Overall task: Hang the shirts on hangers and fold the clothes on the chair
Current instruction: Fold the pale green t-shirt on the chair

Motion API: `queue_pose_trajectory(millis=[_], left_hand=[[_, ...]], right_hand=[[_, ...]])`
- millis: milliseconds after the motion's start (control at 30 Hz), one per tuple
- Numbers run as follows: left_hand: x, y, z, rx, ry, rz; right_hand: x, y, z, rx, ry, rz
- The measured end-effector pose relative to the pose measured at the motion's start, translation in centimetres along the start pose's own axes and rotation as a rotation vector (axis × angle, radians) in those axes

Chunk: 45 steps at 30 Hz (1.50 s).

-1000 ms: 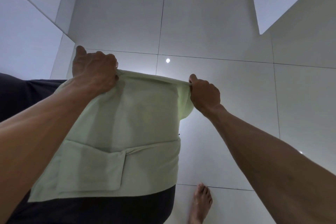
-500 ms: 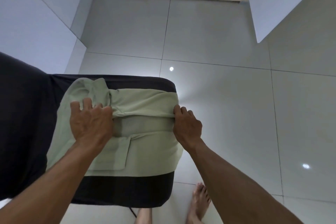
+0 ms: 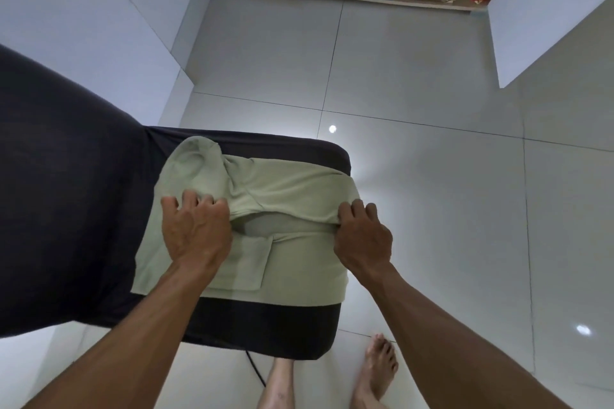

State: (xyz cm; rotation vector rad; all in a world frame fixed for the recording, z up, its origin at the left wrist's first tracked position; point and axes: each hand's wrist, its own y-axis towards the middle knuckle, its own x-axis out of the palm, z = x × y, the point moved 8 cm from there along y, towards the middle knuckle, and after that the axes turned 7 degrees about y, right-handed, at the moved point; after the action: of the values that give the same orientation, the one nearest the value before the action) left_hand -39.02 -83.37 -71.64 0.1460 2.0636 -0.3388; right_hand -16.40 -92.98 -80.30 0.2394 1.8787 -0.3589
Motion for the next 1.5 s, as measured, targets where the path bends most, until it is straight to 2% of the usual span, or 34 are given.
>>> queue_pose_trajectory(millis=[100,233,300,367,467,500,567,633,667,733,800,867,900,1000,1100,1167,1233,1300,1500], left_hand=[[0.2,0.1,-0.1,0.023,-0.039,0.062],[-0.4,-0.8,-1.1,-0.015,-0.092,0.071],[0.2,-1.8,-1.2,-0.011,-0.071,-0.022],[2.0,-2.9,-0.7,-0.012,-0.105,-0.223],[3.0,-3.7,-0.5,-0.055,-0.235,-0.382],[3.3,-3.9,-0.6,-0.082,-0.307,-0.389],[3.0,-3.6,-1.7,-0.195,-0.477,-0.293],[3.3,-2.3,-3.8,-0.364,-0.635,-0.168],[4.0,-1.4,-4.7,-0.445,-0.686,-0.162],[6.4,1.0,-6.0,-0.522,-0.688,-0.289],[8.6,2.8,-6.4,-0.472,-0.629,-0.496],[10.2,3.4,-6.1,-0.405,-0.644,-0.601],[10.4,3.6,-6.0,-0.390,-0.674,-0.582],[9.0,3.6,-7.0,-0.436,-0.811,-0.359],[8.3,1.2,-9.0,-0.638,-1.020,-0.238],[9.2,-0.9,-9.7,-0.703,-0.944,-0.297],[10.9,-3.0,-9.5,-0.683,-0.810,-0.479],[12.1,-4.3,-9.0,-0.665,-0.778,-0.630],[12.0,-3.6,-9.3,-0.661,-0.684,-0.756]], right_hand=[[0.1,0.3,-1.2,-0.076,0.009,-0.004],[-1.2,0.2,-0.8,-0.036,0.032,0.024],[-0.7,-0.9,-0.9,-0.075,-0.017,-0.113],[0.6,-1.9,-0.9,-0.104,-0.079,-0.283],[0.4,-2.1,-1.9,-0.107,-0.088,-0.287],[0.3,-2.0,-2.8,-0.125,-0.077,-0.254],[-0.5,-1.5,-5.1,-0.207,-0.021,-0.135],[-1.0,-0.6,-8.2,-0.278,0.072,-0.091],[-1.2,-0.2,-9.8,-0.304,0.126,-0.092],[-0.8,0.5,-13.2,-0.392,0.185,-0.134],[0.3,0.4,-15.9,-0.473,0.179,-0.218],[1.6,0.2,-17.0,-0.497,0.147,-0.269],[2.2,0.1,-17.1,-0.493,0.126,-0.282],[3.1,0.4,-17.0,-0.484,0.103,-0.274],[2.9,0.8,-16.8,-0.455,0.151,-0.296],[2.6,0.9,-16.6,-0.444,0.167,-0.323],[2.5,0.8,-16.6,-0.453,0.161,-0.374],[2.6,0.9,-16.7,-0.467,0.137,-0.413],[2.9,1.6,-17.0,-0.482,0.116,-0.466]])
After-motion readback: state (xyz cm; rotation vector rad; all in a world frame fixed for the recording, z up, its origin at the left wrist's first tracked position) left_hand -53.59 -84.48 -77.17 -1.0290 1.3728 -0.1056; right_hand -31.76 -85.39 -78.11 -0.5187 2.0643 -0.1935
